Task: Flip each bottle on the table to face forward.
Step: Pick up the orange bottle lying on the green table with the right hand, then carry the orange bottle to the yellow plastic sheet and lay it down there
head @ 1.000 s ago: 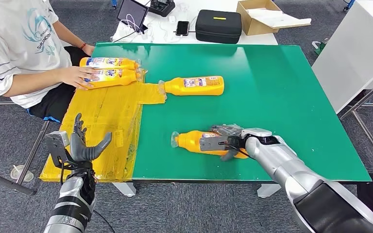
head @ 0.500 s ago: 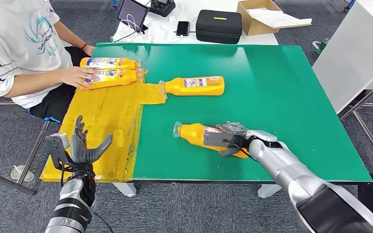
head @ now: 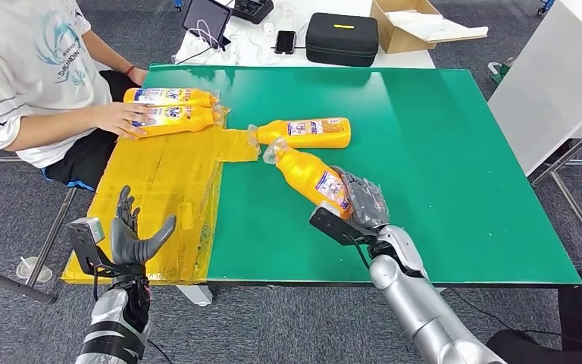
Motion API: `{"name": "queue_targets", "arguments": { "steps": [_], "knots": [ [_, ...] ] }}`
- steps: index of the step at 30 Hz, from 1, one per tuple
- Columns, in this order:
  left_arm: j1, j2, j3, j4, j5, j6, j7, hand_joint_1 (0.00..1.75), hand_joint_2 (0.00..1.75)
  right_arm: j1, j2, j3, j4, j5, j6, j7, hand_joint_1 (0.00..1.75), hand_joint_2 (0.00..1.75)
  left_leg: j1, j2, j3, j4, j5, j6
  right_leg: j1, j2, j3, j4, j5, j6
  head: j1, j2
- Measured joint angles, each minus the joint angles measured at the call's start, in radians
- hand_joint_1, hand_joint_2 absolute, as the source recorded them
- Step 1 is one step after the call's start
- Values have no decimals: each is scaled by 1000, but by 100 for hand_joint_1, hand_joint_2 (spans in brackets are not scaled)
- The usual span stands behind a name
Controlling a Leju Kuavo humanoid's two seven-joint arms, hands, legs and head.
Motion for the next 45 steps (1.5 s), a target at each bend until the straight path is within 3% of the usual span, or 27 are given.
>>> {"name": "queue_targets", "arguments": {
  "steps": [4,7,13,18,27,34,45],
  "knots": [
    [19,-8,-20,-47,63,-99,57,0,175,64,50,-79,-83,8,-194,-137,175,175,0,-1,0,0,0,0,0,0,-1,0,0,0,0,0],
    [31,-15,-61,-98,136,-174,114,0,175,111,93,-143,-156,-33,-269,-228,174,175,0,-1,-2,0,0,0,0,0,-2,0,0,0,0,0],
    [43,-16,-167,-166,242,-287,159,0,175,174,156,-210,-186,-131,-214,-366,174,175,0,0,-2,0,-1,0,0,0,-2,0,0,0,0,0],
    [43,-15,-252,-173,262,-330,163,0,175,185,228,-202,-82,-164,-185,-462,175,175,0,0,-2,0,0,0,1,0,-3,0,0,0,0,0],
    [24,-14,-339,-138,270,-370,161,0,175,168,319,-90,99,-224,-190,-475,175,175,1,0,-3,0,0,0,1,0,-3,0,0,0,0,0],
    [22,-10,-358,-126,280,-379,163,0,175,155,332,-61,149,-233,-188,-475,173,175,0,0,-3,0,0,0,0,0,-3,0,0,0,0,0],
    [1,-1,-396,-80,358,-493,190,0,175,103,355,-15,251,-198,-163,-476,167,175,1,1,-3,0,0,0,1,0,-4,0,0,0,0,0]
  ]
}}
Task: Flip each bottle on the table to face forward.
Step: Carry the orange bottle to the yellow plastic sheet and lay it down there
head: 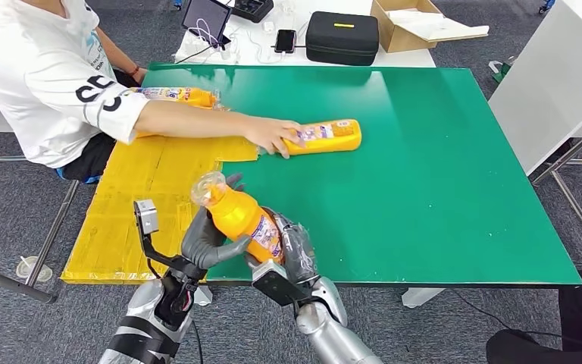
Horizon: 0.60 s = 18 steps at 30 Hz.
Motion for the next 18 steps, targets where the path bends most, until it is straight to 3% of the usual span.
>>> {"name": "queue_targets", "arguments": {
  "steps": [4,9,18],
  "knots": [
    [-7,12,-19,21,35,-47,12,0,175,-14,6,4,33,-1,12,-1,168,175,0,0,0,0,0,0,0,0,0,0,0,0,0,0],
    [-25,31,-48,49,1,-38,-5,0,175,-26,14,7,63,3,15,-2,169,175,0,0,0,0,0,0,0,0,0,0,0,0,0,0],
    [-67,56,-107,118,-142,111,-35,0,175,-53,42,25,105,4,20,-1,173,175,0,0,0,0,0,0,0,0,-1,0,0,0,0,0]
  ]
}}
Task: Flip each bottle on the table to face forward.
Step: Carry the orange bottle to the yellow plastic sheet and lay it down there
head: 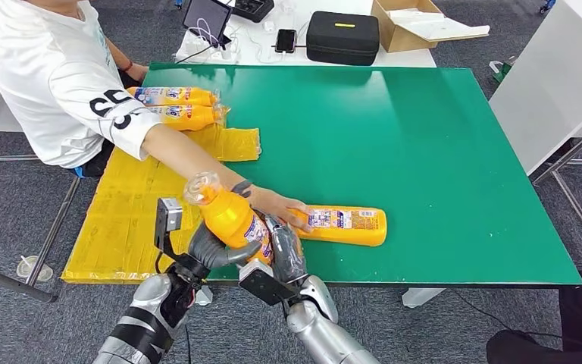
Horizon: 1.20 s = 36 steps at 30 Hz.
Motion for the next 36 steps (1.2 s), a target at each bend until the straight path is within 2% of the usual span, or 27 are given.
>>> {"name": "queue_targets", "arguments": {
  "steps": [5,8,9,10,13,16,18,19,23,27,29,30,33,34,36],
  "knots": [
    [-7,5,-10,22,-38,41,-3,0,175,-12,7,5,19,-4,0,2,173,175,0,0,-1,0,0,0,0,0,0,0,0,0,0,0],
    [-8,5,-10,30,-37,35,-2,0,175,-15,8,6,28,-4,-1,3,173,175,0,0,-1,0,0,0,0,0,0,0,0,0,0,0],
    [-9,5,-10,34,-27,20,0,5,175,-16,8,8,30,-4,-1,3,173,175,0,0,-1,0,0,0,0,0,0,0,0,0,0,0],
    [-9,6,-8,39,-11,-3,2,17,175,-17,8,10,33,-4,-1,3,173,175,0,0,-1,0,0,0,0,0,0,0,0,0,0,0],
    [-10,10,4,55,74,-100,14,82,175,-24,9,20,38,2,-1,4,175,175,0,0,-1,0,0,0,0,0,-1,0,0,0,0,0],
    [-6,11,21,64,184,-185,44,120,175,-32,10,31,43,12,0,10,174,175,0,0,-1,0,0,0,0,0,-1,0,0,0,0,0],
    [-2,11,34,65,221,-204,60,143,175,-36,12,38,46,15,1,15,174,175,0,0,-1,0,0,0,0,0,-1,0,0,0,0,0],
    [-1,11,41,65,234,-209,67,140,175,-38,13,42,47,16,1,18,174,175,0,0,-1,0,0,0,0,0,-1,0,0,0,0,0],
    [13,11,61,62,322,-240,111,4,175,-42,16,52,54,28,2,29,175,175,0,1,-1,0,0,0,0,0,-2,0,0,0,0,0],
    [28,13,66,46,369,-249,136,0,175,-42,17,54,58,37,4,33,175,175,0,1,-1,0,0,0,0,0,-2,0,0,0,0,0],
    [31,13,67,41,371,-249,139,7,175,-42,17,55,59,38,4,34,175,175,0,0,-1,0,0,0,0,0,-2,0,0,0,0,0],
    [33,13,67,39,371,-249,139,21,175,-42,17,56,59,38,4,34,175,175,0,0,-1,0,0,0,0,0,-2,0,0,0,0,0],
    [36,13,68,35,358,-242,131,138,175,-43,17,59,60,40,5,36,175,175,0,0,-1,0,0,0,0,1,-2,0,0,0,0,0],
    [36,13,66,35,343,-232,121,168,175,-44,17,59,61,41,5,39,175,175,0,0,-1,0,0,0,0,0,-2,0,0,0,0,0],
    [36,13,59,34,301,-201,95,175,175,-47,17,61,64,42,6,48,174,175,0,0,-1,0,0,0,0,0,-2,0,0,0,0,0]
  ]
}}
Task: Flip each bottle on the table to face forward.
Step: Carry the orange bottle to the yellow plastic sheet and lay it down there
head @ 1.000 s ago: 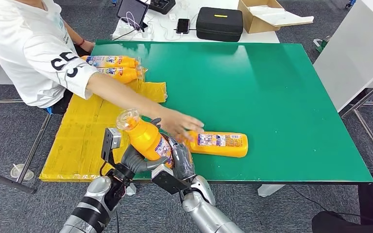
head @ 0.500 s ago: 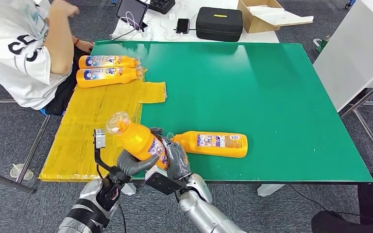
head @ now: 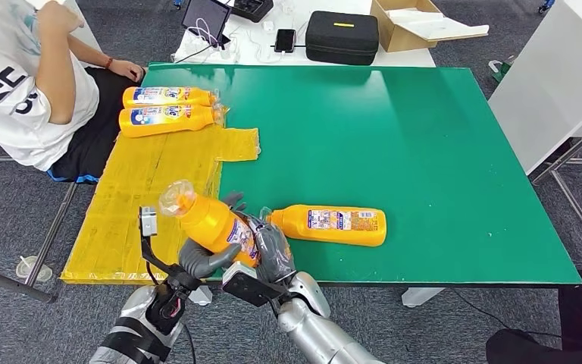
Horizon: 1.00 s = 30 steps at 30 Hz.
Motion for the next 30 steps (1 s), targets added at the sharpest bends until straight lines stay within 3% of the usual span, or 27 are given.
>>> {"name": "queue_targets", "arguments": {
  "steps": [7,20,24,30],
  "knots": [
    [0,-3,-19,-1,-111,86,-71,175,175,-4,-1,0,9,4,4,19,175,175,0,0,0,0,0,0,0,0,0,0,0,0,0,0],
    [9,-18,-7,-27,-140,142,-77,175,175,-17,-1,0,16,6,15,35,175,175,0,0,0,0,0,0,0,0,-1,0,0,0,0,0],
    [10,-20,-2,-32,-141,141,-68,5,175,-19,0,0,17,9,19,39,175,175,0,0,0,0,0,0,0,0,-1,0,0,0,0,0],
    [9,-25,13,-32,-127,129,-52,0,175,-21,-1,0,28,17,28,48,175,175,0,0,0,0,0,0,0,1,-1,0,0,0,0,0]
  ]
}}
